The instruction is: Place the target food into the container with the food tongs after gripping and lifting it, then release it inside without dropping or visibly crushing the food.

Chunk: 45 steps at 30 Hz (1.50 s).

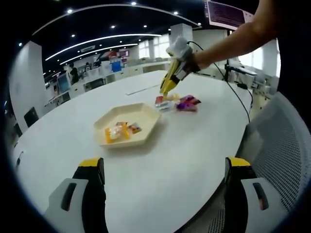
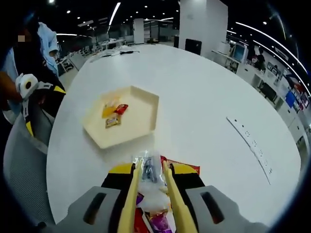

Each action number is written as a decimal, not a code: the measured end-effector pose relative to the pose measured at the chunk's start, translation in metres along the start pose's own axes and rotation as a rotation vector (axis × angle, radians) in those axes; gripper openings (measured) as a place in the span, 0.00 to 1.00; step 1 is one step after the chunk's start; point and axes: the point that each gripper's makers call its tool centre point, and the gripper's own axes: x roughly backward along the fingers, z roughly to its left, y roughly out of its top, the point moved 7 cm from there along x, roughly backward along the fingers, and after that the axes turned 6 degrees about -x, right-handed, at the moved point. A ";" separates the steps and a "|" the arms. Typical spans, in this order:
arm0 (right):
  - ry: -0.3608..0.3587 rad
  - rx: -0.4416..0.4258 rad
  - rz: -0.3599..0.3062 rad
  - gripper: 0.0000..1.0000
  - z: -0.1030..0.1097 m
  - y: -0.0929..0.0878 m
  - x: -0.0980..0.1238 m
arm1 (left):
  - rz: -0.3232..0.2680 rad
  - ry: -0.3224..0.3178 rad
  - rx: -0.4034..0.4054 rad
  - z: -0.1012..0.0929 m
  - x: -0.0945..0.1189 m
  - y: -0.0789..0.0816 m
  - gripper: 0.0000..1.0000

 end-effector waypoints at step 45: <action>-0.053 -0.040 0.123 0.28 0.007 -0.017 -0.037 | 0.008 0.004 0.013 0.000 0.000 0.000 0.98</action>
